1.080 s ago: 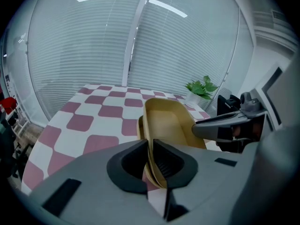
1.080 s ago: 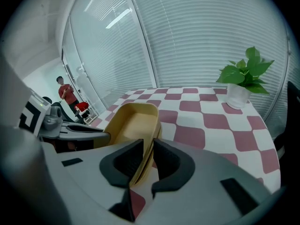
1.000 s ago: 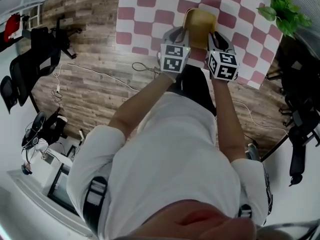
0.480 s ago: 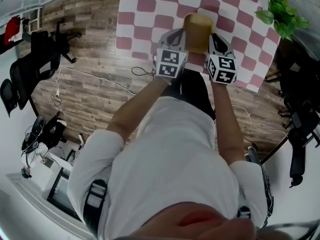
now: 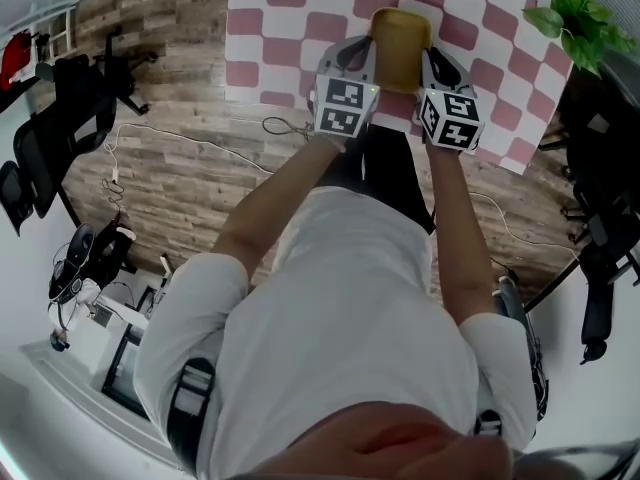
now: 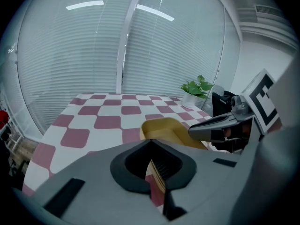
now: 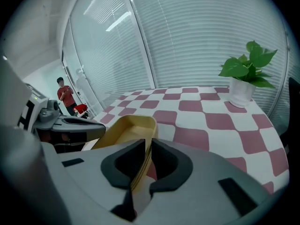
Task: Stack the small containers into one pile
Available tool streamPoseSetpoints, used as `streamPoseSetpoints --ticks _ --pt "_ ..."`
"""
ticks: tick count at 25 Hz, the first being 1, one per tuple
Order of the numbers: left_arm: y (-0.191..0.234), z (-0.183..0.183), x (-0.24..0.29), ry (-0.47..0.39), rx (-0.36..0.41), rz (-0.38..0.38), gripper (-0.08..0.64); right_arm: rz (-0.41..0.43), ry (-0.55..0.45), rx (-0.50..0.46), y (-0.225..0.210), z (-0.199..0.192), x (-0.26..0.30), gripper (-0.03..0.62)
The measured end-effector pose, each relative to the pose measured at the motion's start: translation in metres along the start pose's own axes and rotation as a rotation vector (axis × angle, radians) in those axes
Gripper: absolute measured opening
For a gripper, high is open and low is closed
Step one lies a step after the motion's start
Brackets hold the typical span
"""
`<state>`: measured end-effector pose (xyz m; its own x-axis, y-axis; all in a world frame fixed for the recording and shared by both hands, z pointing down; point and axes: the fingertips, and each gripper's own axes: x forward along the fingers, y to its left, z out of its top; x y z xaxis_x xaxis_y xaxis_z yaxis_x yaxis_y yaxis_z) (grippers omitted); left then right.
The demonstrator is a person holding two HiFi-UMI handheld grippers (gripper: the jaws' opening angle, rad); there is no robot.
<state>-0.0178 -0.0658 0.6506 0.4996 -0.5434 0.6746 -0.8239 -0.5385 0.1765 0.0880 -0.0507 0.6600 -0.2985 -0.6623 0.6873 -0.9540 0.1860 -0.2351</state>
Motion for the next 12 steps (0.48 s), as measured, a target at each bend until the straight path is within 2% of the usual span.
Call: streamPoseSetpoints --ticks 6,12 --pt "-0.008 0.028 -0.046 -0.074 -0.006 -0.013 0.034 0.022 -0.096 -0.068 0.016 0.037 -0.042 0.044" --pt "-0.028 0.077 -0.103 -0.202 0.005 -0.06 0.034 0.074 -0.217 -0.157 0.043 0.092 -0.1 0.043"
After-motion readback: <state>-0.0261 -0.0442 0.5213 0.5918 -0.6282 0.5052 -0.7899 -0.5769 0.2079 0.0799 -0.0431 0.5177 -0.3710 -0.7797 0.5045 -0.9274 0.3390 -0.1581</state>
